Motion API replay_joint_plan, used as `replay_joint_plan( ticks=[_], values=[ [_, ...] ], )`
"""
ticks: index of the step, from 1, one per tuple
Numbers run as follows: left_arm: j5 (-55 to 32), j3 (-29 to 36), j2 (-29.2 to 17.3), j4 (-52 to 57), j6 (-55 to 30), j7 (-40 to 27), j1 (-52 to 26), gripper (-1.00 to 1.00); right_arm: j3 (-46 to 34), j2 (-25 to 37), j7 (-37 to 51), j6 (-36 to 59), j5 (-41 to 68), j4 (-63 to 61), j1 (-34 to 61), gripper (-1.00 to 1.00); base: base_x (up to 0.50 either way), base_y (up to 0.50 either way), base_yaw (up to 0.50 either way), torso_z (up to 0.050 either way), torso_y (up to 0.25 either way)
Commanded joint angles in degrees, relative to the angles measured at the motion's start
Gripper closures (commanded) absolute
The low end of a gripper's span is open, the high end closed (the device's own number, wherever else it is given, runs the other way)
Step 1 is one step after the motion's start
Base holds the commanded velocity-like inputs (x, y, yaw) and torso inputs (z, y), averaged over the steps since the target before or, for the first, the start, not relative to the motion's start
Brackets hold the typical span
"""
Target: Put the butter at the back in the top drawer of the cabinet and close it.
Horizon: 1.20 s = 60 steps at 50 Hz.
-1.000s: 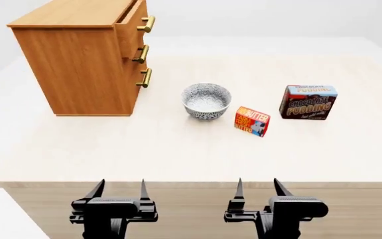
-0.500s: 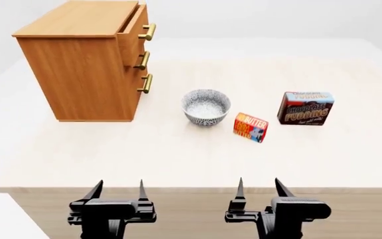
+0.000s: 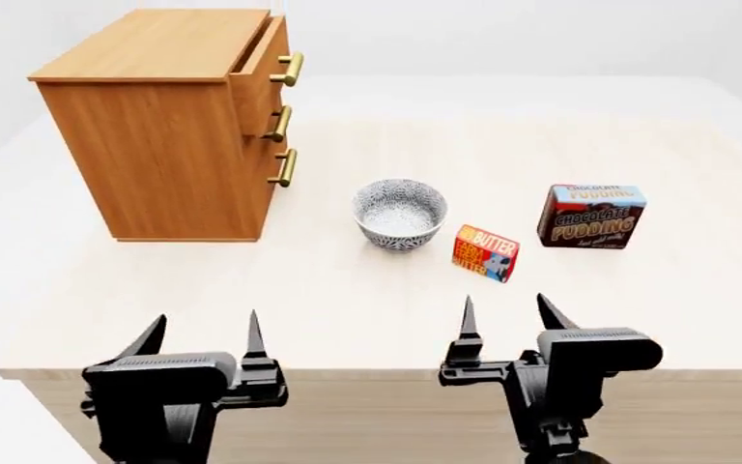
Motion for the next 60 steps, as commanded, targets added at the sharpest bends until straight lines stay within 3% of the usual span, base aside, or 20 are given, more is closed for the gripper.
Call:
replay_joint_plan(
  ticks=[1, 8, 14, 21, 40, 60],
  values=[
    [-7.3, -3.0, -1.4, 21.5, -24.4, -5.0, -3.9, -1.00, 1.0, 3.0, 1.2, 19.4, 5.3, -9.3, 12.5, -1.00, 0.00, 0.00, 0.00, 0.050, 0.000],
    [-15.1, -6.1, -2.0, 27.2, -35.5, -9.7, -9.7, -1.00, 0.8, 3.9, 2.5, 25.9, 6.6, -12.7, 15.8, -1.00, 0.00, 0.00, 0.00, 0.050, 0.000],
    [-36.4, -2.1, -15.1, 27.2, -30.1, -31.4, -14.7, -1.00, 0.4, 4.3, 3.4, 28.7, 7.1, -14.9, 16.9, -1.00, 0.00, 0.00, 0.00, 0.021, 0.000],
    [-46.1, 5.2, -24.5, 27.1, -22.6, -43.7, -19.2, -1.00, 0.9, 4.6, 4.3, 28.8, 7.3, -17.6, 15.9, -1.00, 0.00, 0.00, 0.00, 0.000, 0.000],
    [-50.7, 13.7, -32.9, 27.1, -13.0, -51.9, -24.2, -1.00, 0.9, 5.2, 5.5, 27.3, 7.1, -21.1, 14.0, -1.00, 0.01, 0.00, 0.00, 0.000, 0.000],
    [-49.5, 23.5, -39.0, 27.0, -4.2, -56.4, -28.2, -1.00, 0.7, 5.8, 5.8, 26.6, 7.7, -22.3, 13.3, -1.00, 0.49, 0.00, 0.00, 0.000, 0.000]
  ],
)
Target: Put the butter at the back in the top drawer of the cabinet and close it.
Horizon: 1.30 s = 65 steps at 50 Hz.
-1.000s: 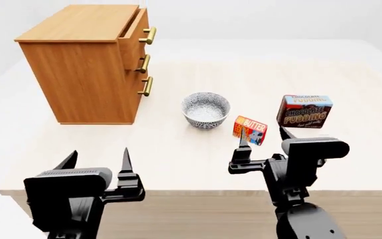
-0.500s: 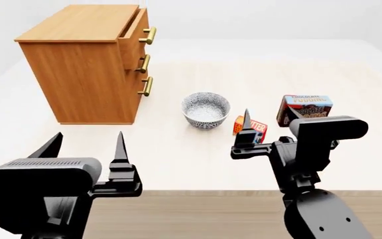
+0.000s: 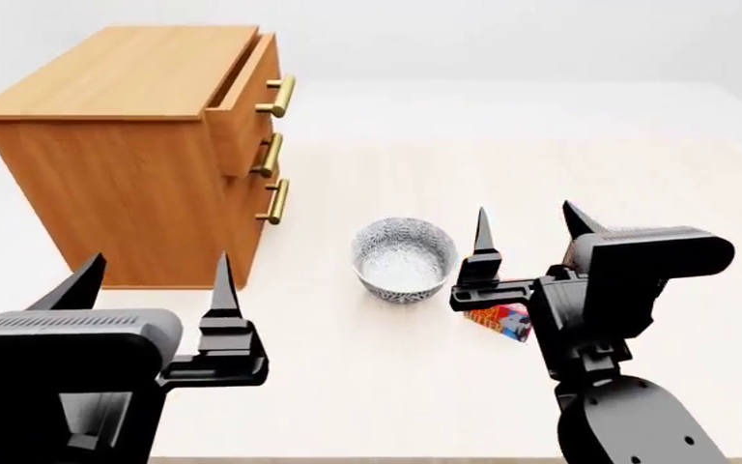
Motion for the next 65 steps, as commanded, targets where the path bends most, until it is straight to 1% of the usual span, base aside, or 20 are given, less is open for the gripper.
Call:
replay_joint_plan(
  ticks=[1, 26, 44, 50, 53, 55, 58, 61, 65],
  values=[
    [-0.2, 4.7, -3.3, 0.0, 4.3, -2.7, -2.2, -1.00, -0.1, 0.3, 0.3, 0.0, 0.4, -0.8, -0.2, -1.00, 0.50, 0.00, 0.00, 0.000, 0.000],
    [0.4, 11.2, -6.2, -0.1, 8.7, -5.1, -5.5, -1.00, 0.2, 0.8, 0.8, -0.9, 1.5, -1.9, -1.0, -1.00, 0.49, 0.00, 0.00, 0.000, 0.001],
    [0.4, 14.4, -7.5, 0.0, 10.5, -6.1, -7.3, -1.00, 0.1, 1.3, 1.0, -1.8, 1.8, -2.2, -1.6, -1.00, 0.01, 0.00, 0.00, 0.000, 0.001],
    [-0.1, 18.5, -9.3, 0.2, 13.0, -7.5, -10.3, -1.00, 0.3, 1.4, 1.1, -1.6, 2.3, -2.4, -1.6, -1.00, 0.00, 0.00, 0.00, 0.000, 0.000],
    [-0.2, 22.5, -10.7, 0.2, 15.3, -8.5, -13.2, -1.00, 0.4, 1.5, 1.2, -1.7, 2.4, -2.4, -1.6, -1.00, 0.02, 0.00, 0.00, 0.000, 0.000],
    [-0.8, 26.4, -12.1, 0.2, 17.4, -9.4, -16.5, -1.00, 0.5, 1.5, 1.2, -2.0, 2.4, -2.4, -1.7, -1.00, 0.00, 0.00, 0.00, 0.000, 0.000],
    [-1.2, 35.7, -14.4, 0.2, 22.0, -11.3, -24.2, -1.00, 0.5, 1.6, 1.2, -2.1, 2.5, -2.4, -1.8, -1.00, 0.00, 0.00, 0.00, 0.000, 0.000],
    [-2.8, 48.6, -16.7, 0.3, 28.0, -12.9, -36.3, -1.00, 0.5, 1.8, 1.2, -2.1, 2.6, -2.4, -1.9, -1.00, 0.00, 0.00, 0.00, 0.000, 0.000],
    [-4.1, 70.7, -17.4, 0.3, 37.4, -15.3, -56.5, -1.00, 0.7, 1.9, 1.3, -2.1, 2.9, -2.4, -1.8, -1.00, 0.00, 0.00, 0.00, 0.000, 0.000]
  ],
)
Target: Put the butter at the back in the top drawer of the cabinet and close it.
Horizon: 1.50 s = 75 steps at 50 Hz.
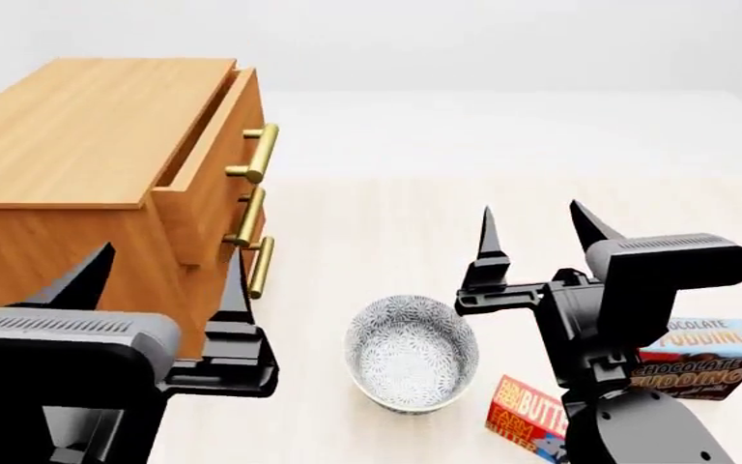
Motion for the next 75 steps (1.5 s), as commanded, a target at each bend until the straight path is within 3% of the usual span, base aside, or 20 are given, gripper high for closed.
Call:
replay_joint_plan(
  ticks=[1, 8, 12, 18, 26, 38, 57, 75],
  values=[
    [-3.7, 40.4, -4.1, 0.1, 18.3, -5.1, -37.1, -1.00, 0.3, 0.4, 0.1, -0.1, 0.6, -0.1, -0.1, -1.00, 0.00, 0.00, 0.00, 0.000, 0.000],
    [-6.5, 79.1, 3.6, 0.1, 38.0, -9.4, -74.2, -1.00, 0.6, 0.7, 0.2, 0.0, 1.1, -0.2, -0.2, -1.00, 0.00, 0.00, 0.00, 0.000, 0.000],
    [-9.8, 87.8, 8.0, 0.0, 43.6, -9.5, -84.1, -1.00, 0.7, 0.8, 0.3, 0.1, 1.3, -0.3, -0.3, -1.00, 0.00, 0.00, 0.00, 0.000, 0.000],
    [-25.8, 75.0, 5.4, -2.9, 34.1, -3.1, -86.1, -1.00, 1.0, 1.0, 0.4, 0.2, 1.8, -0.4, -0.4, -1.00, 0.00, 0.00, 0.00, 0.000, 0.000],
    [-40.2, 61.5, 4.9, -11.4, 23.7, 3.3, -85.8, -1.00, 1.2, 1.2, 0.4, 0.1, 2.3, -0.3, -0.5, -1.00, 0.00, 0.00, 0.00, 0.000, 0.000],
    [-53.0, 49.7, 12.8, -29.1, 7.6, 7.6, -85.7, -1.00, 1.4, 1.5, 0.6, 0.3, 2.8, -0.2, -0.4, -1.00, 0.00, 0.00, 0.00, 0.000, 0.000],
    [-64.1, 47.1, 25.6, -57.0, -10.7, 18.4, -84.0, -1.00, 1.8, 2.0, 0.8, 0.4, 3.8, 0.0, -0.2, -1.00, 0.00, 0.00, 0.00, 0.000, 0.000],
    [-74.1, 49.0, 33.5, -72.3, -24.3, 18.4, -82.8, -1.00, 1.6, 2.6, 1.2, 0.5, 4.3, -0.5, -0.4, -1.00, 0.00, 0.00, 0.00, 0.000, 0.000]
  ],
)
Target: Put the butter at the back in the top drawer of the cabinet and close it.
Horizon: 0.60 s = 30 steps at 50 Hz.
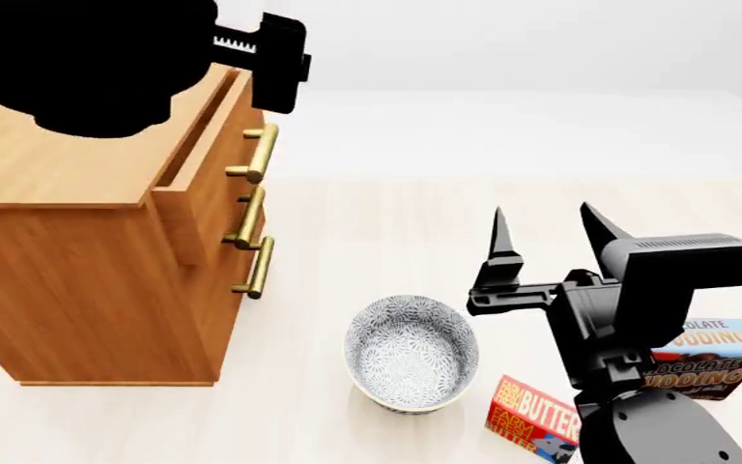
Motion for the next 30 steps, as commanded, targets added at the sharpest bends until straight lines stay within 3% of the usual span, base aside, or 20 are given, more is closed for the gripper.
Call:
replay_joint_plan(
  ticks=[1, 30],
  values=[
    [-6.2, 0.6, 4.7, -9.2, -8.2, 0.1, 0.7, -1.00, 0.0, 0.3, 0.1, -0.1, 0.4, -0.3, -0.2, -1.00, 0.00, 0.00, 0.00, 0.000, 0.000],
    [-5.7, 2.5, 10.9, -19.9, -16.0, 2.5, 5.2, -1.00, -0.5, 0.9, 0.1, -0.8, 1.0, 0.1, -0.4, -1.00, 0.00, 0.00, 0.00, 0.000, 0.000]
  ],
)
